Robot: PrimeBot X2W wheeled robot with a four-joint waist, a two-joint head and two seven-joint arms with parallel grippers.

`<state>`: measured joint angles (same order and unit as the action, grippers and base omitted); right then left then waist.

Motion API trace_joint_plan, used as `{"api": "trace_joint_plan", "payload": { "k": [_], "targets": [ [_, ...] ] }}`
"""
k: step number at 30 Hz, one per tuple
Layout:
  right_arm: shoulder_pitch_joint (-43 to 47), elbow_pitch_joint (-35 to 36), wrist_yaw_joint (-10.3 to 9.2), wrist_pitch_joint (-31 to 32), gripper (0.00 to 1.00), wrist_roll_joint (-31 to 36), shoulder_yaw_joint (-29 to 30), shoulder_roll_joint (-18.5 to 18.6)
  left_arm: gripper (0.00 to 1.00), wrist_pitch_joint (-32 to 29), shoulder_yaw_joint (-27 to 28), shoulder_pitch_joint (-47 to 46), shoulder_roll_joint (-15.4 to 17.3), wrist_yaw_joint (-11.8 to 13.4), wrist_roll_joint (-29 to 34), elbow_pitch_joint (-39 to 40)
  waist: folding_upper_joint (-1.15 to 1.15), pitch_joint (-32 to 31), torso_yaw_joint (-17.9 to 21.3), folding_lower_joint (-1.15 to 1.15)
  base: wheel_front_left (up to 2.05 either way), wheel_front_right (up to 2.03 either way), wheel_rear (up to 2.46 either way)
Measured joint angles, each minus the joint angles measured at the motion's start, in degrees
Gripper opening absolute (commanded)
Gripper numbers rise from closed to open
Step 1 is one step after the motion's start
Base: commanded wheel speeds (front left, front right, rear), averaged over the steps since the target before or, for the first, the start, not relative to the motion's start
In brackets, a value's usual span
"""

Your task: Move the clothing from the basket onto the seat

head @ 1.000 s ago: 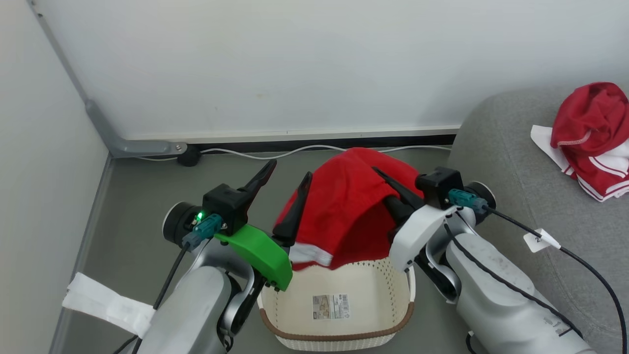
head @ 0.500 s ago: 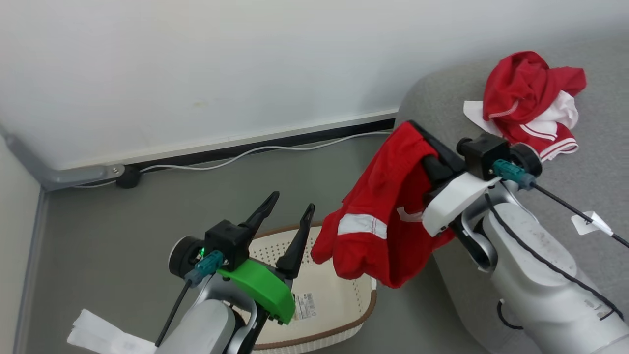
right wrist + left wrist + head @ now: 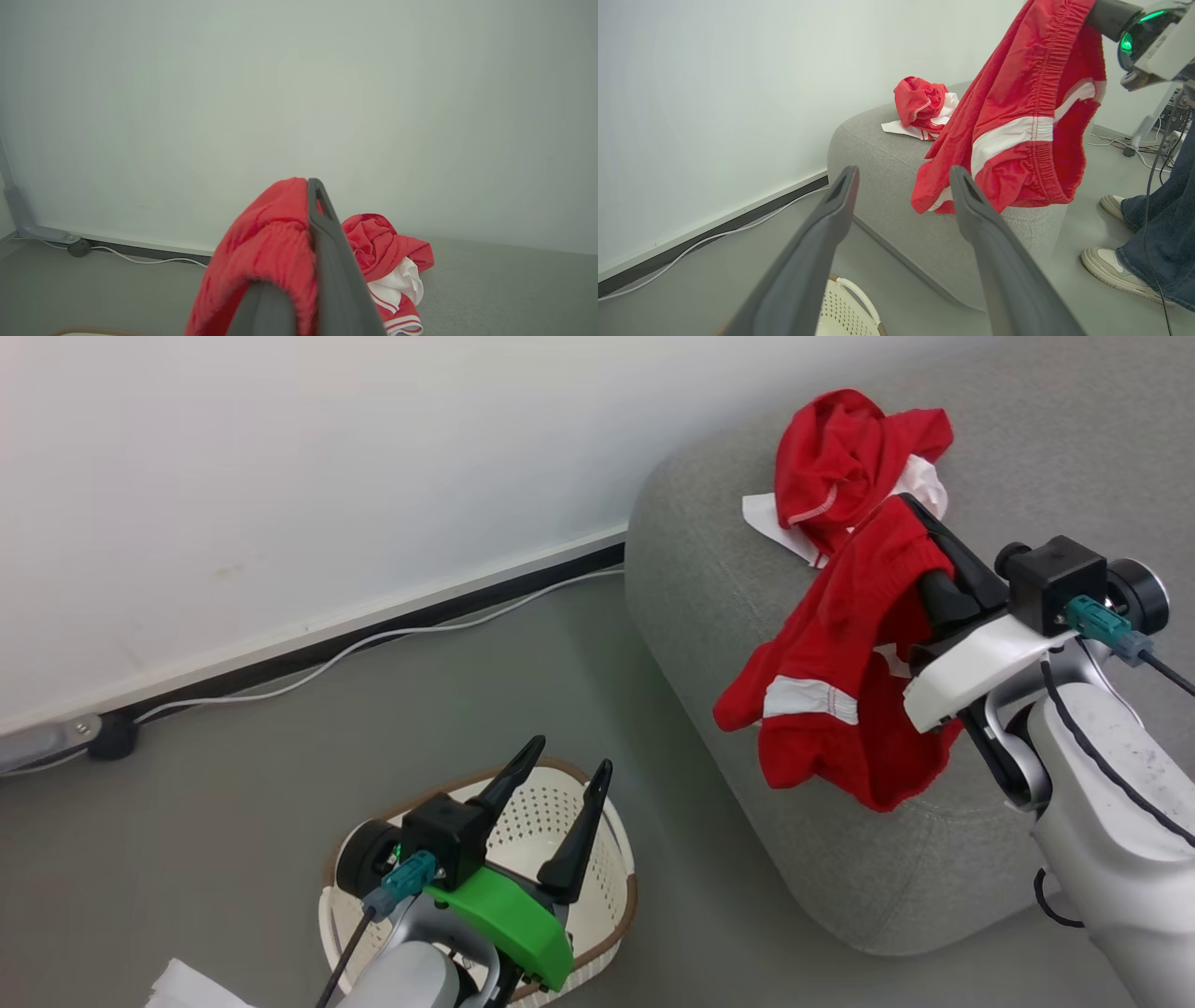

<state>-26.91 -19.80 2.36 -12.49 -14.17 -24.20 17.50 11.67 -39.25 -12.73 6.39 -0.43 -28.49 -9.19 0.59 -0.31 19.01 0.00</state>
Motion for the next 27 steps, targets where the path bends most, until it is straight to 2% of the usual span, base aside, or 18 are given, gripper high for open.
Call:
{"api": "trace_joint_plan", "payload": {
  "k": [7, 12, 20, 27],
  "targets": [
    [1.86, 2.23, 0.05, 1.74, 0.0, -0.93, 1.37, 2.34, 1.0, 0.08, -0.8, 0.21, -0.01, -0.05, 0.03, 0.7, 0.0, 0.81, 4.58, 0.0, 0.0, 0.0, 0.0],
    [2.75, 3.75, 0.05, 2.47, 0.0, -2.47, 3.81, 5.15, 1.0, -0.01, -2.55, 0.18, -0.23, -0.58, 0.64, 1.32, 0.0, 2.17, 6.08, 0.0, 0.0, 0.0, 0.0],
    [2.07, 5.7, 0.14, 3.23, 0.0, -6.7, 7.09, 4.83, 1.0, -1.78, -2.92, -0.59, 0.41, -0.56, 2.09, 2.67, 0.0, 5.61, 4.96, 0.0, 0.0, 0.0, 0.0],
    [-5.59, 6.34, 0.65, 4.52, 0.0, -8.2, 9.6, 4.78, 1.0, -4.09, -2.42, -5.05, 1.82, 0.02, 4.57, 5.53, 0.0, 9.91, 2.78, 0.0, 0.0, 0.0, 0.0]
  ]
}}
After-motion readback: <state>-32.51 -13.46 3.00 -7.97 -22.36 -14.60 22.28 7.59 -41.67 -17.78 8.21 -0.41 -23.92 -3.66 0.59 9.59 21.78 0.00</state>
